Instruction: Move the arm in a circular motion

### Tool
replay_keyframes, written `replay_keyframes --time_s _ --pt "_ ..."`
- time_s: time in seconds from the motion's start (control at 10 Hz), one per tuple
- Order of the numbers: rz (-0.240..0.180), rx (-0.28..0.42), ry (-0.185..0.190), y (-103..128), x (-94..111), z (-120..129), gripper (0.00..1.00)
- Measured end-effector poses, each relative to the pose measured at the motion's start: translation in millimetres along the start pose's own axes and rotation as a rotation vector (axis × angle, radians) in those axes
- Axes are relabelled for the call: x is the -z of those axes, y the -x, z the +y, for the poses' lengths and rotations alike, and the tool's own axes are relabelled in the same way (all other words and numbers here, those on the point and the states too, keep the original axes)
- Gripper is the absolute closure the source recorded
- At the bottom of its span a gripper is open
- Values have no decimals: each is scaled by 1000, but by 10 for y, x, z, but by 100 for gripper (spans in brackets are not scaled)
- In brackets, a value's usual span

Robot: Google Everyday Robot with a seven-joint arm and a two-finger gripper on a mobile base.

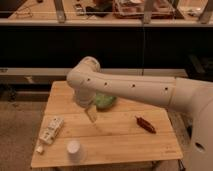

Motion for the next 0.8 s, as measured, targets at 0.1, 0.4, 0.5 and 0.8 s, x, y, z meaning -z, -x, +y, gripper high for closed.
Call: replay_keyframes --time_s 0.1,0.4,0.5,0.8 --pt "0 11 1 -107 -302 -1 20" --pt "72 22 -4 -702 -806 -183 20" --pt "143 8 -13 -1139 -796 -301 20" --pt "288 -41 10 -1901 -429 -230 20"
